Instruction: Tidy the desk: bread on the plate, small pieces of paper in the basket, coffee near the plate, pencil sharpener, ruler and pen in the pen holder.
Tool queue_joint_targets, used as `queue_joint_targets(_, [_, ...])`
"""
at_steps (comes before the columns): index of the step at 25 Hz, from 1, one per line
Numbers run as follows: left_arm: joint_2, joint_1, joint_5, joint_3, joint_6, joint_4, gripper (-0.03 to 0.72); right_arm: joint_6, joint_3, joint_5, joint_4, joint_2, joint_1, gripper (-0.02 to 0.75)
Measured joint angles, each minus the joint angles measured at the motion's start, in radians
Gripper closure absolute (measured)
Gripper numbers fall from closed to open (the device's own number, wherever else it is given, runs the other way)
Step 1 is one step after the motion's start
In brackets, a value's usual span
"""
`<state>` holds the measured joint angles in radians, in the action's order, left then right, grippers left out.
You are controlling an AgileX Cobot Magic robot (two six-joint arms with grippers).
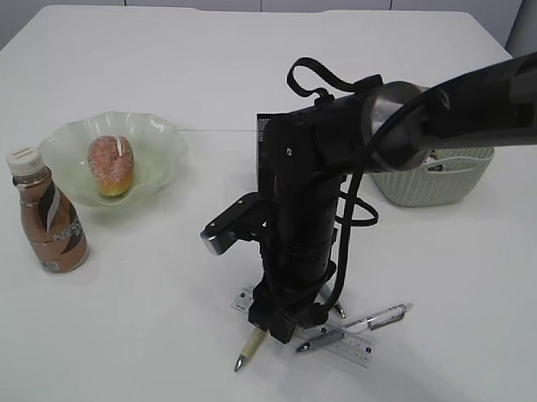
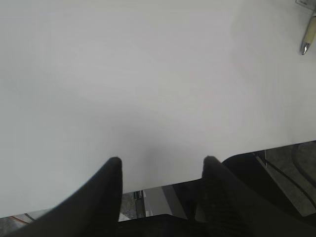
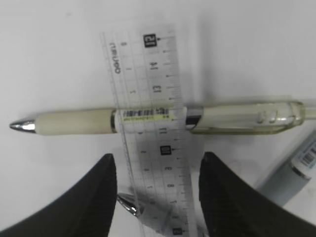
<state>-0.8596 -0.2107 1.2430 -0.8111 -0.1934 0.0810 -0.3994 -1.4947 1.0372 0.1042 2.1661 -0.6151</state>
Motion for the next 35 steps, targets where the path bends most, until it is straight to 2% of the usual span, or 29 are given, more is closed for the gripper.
queue_joint_targets(35, [0.0, 0.0, 0.0, 0.0, 0.001, -0.026, 0.309, 0.002, 0.0, -0.023, -0.016, 0.0, 0.0, 0.315])
